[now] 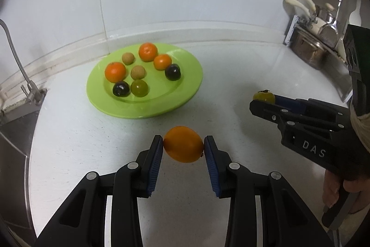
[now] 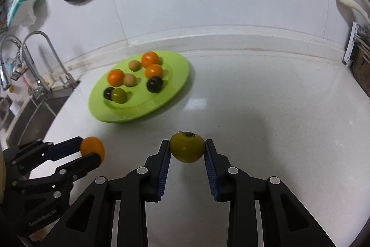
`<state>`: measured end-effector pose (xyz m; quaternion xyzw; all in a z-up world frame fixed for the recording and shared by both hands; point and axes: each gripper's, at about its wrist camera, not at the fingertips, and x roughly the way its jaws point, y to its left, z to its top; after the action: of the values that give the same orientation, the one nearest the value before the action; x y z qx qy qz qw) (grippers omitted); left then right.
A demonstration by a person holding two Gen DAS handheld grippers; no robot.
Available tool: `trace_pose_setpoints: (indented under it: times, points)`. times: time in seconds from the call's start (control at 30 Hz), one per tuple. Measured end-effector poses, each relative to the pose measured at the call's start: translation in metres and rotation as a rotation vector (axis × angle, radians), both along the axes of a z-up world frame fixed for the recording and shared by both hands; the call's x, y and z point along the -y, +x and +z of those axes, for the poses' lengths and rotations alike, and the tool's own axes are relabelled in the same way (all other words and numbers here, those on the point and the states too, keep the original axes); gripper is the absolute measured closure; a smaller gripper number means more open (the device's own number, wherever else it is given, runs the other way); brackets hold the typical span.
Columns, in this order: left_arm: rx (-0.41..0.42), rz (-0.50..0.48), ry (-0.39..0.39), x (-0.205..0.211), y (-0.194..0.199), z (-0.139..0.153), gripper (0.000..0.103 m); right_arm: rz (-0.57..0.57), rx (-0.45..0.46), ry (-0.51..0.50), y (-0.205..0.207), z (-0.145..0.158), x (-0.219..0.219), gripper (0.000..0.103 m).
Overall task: Organize fruits
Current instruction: 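Carry the orange and yellow-green fruit onto the plate while both tools open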
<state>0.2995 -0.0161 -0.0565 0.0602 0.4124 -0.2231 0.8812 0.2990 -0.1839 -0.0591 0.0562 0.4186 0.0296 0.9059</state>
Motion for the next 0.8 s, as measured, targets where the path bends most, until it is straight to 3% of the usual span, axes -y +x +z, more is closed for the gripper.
trace_pose_setpoints:
  times: [0.8]
  points:
    - [0.142, 0.013, -0.081, -0.034, -0.039, 0.064, 0.067, 0.038, 0.177, -0.014, -0.05, 0.073, -0.042, 0.072]
